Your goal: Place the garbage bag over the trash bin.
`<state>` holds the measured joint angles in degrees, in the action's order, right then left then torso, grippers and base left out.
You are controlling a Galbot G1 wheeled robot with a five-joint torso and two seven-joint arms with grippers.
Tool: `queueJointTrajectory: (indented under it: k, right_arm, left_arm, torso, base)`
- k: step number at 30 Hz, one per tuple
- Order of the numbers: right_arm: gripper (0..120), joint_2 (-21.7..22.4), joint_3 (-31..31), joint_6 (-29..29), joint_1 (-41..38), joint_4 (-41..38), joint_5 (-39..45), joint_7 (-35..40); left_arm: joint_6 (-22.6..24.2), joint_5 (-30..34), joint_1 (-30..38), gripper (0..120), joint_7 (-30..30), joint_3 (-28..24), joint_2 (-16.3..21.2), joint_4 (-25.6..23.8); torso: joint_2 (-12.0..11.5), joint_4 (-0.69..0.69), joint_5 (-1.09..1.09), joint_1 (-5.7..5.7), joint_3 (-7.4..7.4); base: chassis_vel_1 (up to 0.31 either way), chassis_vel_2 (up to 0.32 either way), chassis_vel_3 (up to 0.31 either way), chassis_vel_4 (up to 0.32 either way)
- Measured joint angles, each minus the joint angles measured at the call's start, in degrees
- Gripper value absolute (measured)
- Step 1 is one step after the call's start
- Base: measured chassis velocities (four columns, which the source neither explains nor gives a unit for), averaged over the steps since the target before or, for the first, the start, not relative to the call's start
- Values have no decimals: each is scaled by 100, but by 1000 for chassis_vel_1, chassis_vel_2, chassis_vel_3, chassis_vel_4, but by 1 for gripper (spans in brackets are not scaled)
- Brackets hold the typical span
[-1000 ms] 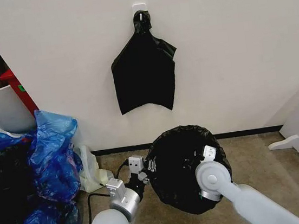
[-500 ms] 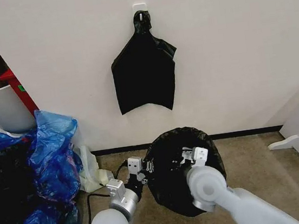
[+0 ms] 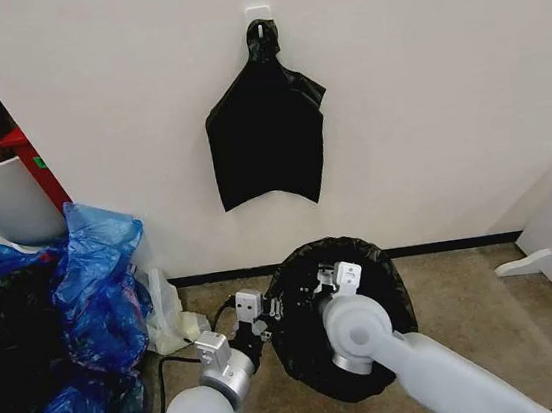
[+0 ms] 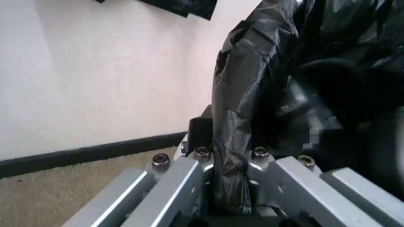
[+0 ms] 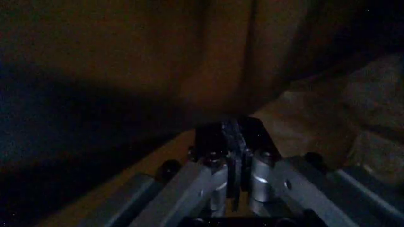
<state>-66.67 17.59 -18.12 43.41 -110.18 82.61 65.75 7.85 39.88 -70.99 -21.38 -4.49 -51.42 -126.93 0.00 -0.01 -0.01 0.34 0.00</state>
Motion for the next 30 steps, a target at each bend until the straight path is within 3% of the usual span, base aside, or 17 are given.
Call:
queueJointTrajectory:
  k: [11,20,30]
  right_arm:
    - [0,-56,-33,-3,-72,311,-9,-5]
    - [0,138,-17,35,-42,-229,168,156]
    - [0,347,169,-5,11,-704,466,317]
  left_arm:
    - [-20,12,-54,1,19,31,-17,-131]
    - [-27,189,13,1,-62,139,-140,160]
    - [102,808,32,1,-502,324,-304,367]
  torso:
    - [0,0,0,0,0]
    - [0,-1,0,0,0]
    - [0,0,0,0,0]
  base:
    - [0,0,0,0]
    - [0,0,0,0]
    - [0,0,0,0]
